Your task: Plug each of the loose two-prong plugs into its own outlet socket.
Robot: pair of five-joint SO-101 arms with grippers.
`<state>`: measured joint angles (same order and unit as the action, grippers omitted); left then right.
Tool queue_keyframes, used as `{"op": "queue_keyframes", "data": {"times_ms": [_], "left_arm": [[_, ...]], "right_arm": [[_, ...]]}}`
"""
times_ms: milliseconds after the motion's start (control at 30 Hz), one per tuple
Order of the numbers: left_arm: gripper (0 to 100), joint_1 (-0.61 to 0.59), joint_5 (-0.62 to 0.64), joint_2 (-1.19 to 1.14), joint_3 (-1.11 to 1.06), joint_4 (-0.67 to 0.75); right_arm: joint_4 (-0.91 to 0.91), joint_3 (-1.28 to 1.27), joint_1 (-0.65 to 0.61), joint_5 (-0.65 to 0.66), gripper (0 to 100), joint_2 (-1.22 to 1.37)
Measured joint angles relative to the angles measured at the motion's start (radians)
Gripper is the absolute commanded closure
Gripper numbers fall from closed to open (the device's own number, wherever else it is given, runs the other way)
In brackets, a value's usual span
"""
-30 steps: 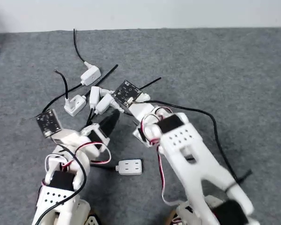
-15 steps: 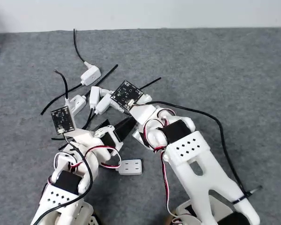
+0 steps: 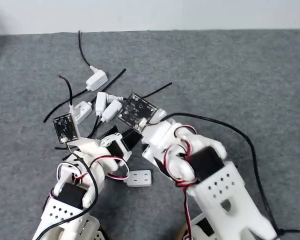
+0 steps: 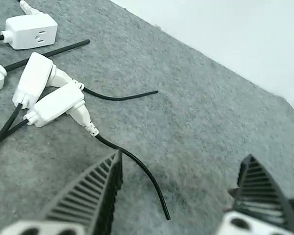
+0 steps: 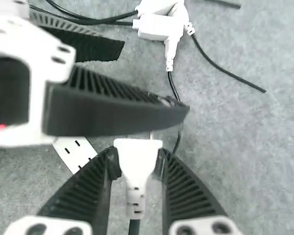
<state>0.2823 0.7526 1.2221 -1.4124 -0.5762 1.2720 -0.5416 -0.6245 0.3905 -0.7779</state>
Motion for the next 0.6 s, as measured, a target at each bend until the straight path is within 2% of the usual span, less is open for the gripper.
{"op": "queue_keyframes", "data": {"times_ms": [367, 600], "left_arm": [[65, -0.008, 0.000, 0.002, 0.002, -0.008], [65, -0.008, 0.000, 0.000, 0.000, -0.014]], "right_arm": [[0.002, 0.000, 0.000, 0.002, 99.1, -0.023], [-0.008, -0.017, 0.087, 0.025, 99.1, -0.026]]}}
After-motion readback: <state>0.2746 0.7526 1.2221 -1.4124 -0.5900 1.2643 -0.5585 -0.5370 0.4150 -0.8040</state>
